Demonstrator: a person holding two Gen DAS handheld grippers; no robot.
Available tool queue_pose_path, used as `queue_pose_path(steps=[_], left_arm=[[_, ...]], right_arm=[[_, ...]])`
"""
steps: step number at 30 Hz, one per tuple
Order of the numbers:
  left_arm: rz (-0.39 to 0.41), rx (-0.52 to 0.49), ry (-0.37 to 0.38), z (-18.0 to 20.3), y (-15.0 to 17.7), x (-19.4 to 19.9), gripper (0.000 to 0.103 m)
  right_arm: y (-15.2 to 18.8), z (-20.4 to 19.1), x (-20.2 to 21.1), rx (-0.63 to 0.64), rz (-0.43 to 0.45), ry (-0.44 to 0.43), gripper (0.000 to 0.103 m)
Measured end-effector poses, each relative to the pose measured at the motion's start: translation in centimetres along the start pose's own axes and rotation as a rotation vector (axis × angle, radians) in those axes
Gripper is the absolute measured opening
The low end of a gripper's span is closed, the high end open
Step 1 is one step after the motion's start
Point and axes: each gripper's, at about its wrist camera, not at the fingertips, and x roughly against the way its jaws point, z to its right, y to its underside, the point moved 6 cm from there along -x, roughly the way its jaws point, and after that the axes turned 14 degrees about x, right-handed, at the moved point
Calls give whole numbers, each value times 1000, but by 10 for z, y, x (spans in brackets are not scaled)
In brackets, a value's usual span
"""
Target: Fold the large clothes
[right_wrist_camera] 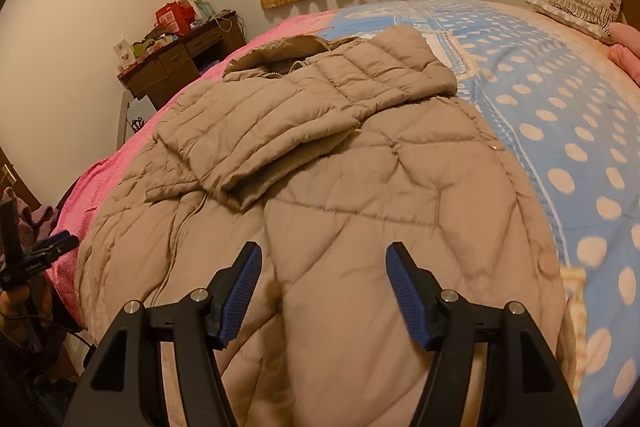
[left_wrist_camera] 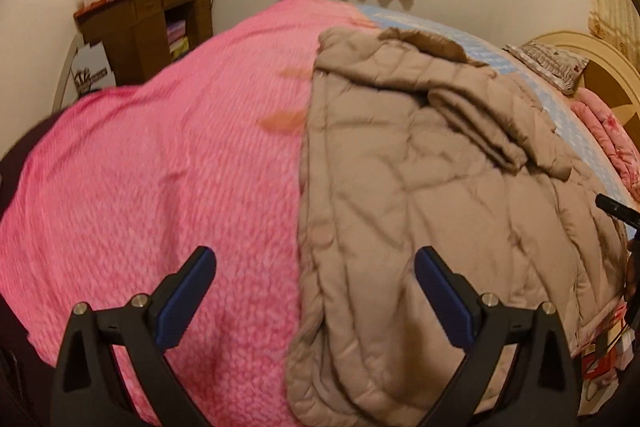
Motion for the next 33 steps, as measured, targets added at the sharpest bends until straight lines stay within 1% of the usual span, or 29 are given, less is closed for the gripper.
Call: queue_pose_path(steps=[2, 5, 10, 15, 17, 20, 21, 23, 24, 25, 27, 28, 33], left_arm=[[-29, 27, 10, -3, 5, -6, 101], [-80, 57, 61, -2, 16, -11, 101], [-142, 100, 98, -2, 27, -22, 99], [-178, 154, 130, -9, 34, -26, 97], [-176, 143, 131, -8, 35, -25, 95], [-178, 130, 140, -6, 36, -24, 88], [-181, 123, 148, -5, 36, -24, 82], [-188, 103, 168, 0, 37, -22, 67], [-198, 88, 186, 4, 39, -21, 58], [-200, 79, 191, 6, 39, -20, 55], [-199, 67, 203, 8, 40, -19, 47], [-200, 67, 208, 9, 39, -19, 45], [-200, 79, 224, 7, 38, -21, 44]], right_arm=[[4, -4, 5, -1, 18, 1, 66], [10, -6, 13, -15, 35, -7, 66], [19, -1, 23, -59, 68, -7, 66], [26, 8, 28, -96, 81, 5, 66], [28, 10, 29, -104, 80, 10, 66], [30, 13, 29, -110, 76, 15, 66], [30, 13, 30, -110, 77, 16, 66], [31, 15, 32, -109, 77, 24, 66], [33, 17, 35, -108, 76, 35, 66], [34, 19, 38, -108, 76, 44, 66], [39, 30, 47, -119, 77, 79, 66], [44, 39, 54, -137, 76, 106, 66], [66, 76, 80, -218, 53, 183, 66]])
